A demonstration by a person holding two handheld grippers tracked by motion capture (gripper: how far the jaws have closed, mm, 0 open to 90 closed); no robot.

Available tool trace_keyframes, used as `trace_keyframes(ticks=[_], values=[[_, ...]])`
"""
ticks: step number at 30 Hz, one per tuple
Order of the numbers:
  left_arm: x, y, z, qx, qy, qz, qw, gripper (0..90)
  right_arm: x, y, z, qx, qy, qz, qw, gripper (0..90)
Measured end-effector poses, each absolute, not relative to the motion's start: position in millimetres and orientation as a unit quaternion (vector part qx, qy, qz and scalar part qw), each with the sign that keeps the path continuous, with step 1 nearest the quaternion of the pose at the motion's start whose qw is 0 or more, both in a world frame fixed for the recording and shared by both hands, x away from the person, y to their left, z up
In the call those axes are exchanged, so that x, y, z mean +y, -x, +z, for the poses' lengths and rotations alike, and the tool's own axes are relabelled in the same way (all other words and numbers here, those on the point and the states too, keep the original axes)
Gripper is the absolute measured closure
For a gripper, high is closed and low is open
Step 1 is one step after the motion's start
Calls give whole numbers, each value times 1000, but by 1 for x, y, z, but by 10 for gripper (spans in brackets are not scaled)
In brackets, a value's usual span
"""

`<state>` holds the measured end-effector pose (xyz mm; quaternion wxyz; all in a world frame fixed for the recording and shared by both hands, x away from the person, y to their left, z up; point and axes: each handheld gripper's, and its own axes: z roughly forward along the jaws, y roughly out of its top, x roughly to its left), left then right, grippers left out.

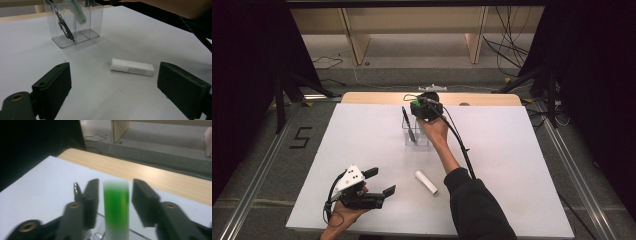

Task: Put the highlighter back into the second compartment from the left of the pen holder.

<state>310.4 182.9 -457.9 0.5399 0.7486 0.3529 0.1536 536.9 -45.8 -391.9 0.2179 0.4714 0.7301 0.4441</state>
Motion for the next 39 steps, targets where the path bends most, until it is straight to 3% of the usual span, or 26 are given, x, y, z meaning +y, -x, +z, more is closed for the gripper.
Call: trace_keyframes(ticks=[3,14,39], values=[[183,-311,-458,354,-747,154,541,117,-50,-531,-384,732,-463,448,223,450],[183,-310,-458,353,-749,155,539,118,-61,-490,-364,777,-403,445,189,330],[183,-311,-459,356,-748,154,539,117,-75,-434,-381,818,-363,427,128,308]])
